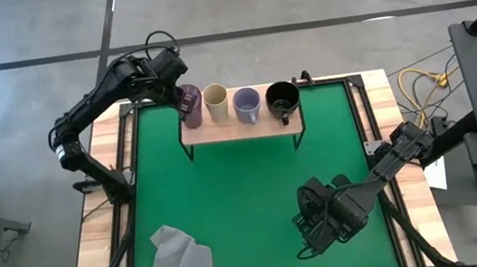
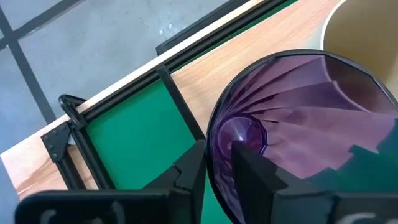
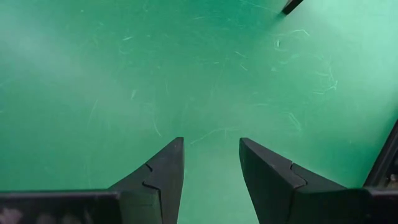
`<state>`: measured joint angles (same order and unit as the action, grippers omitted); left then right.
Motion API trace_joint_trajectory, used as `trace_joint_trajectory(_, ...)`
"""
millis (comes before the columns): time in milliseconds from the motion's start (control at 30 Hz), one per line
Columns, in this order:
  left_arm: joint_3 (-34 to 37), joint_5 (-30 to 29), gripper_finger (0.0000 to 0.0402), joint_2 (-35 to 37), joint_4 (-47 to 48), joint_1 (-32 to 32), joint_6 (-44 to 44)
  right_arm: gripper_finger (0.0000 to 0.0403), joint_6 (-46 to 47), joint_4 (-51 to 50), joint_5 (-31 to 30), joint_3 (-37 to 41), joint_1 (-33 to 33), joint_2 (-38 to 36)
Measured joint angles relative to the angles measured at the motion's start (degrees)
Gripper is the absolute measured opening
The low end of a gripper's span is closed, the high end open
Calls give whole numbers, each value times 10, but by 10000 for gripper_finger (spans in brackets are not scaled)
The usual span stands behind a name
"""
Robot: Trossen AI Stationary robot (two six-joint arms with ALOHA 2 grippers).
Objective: Stack small to large cups/mugs on shelf
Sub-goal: Put the violet glass on the shelf, then return to Home Position
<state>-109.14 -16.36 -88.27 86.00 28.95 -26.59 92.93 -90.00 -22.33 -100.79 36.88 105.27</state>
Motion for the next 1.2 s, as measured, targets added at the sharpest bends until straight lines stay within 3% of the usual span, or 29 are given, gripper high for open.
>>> trace_joint_trajectory(233, -20, 25, 64, 1, 0, 0, -2, 148, -4, 0, 0, 0, 0, 0)
trace_joint_trajectory(1200, -28, 25, 64, 67, -1, -1, -16, 148, -44, 0, -11, 0, -8, -19)
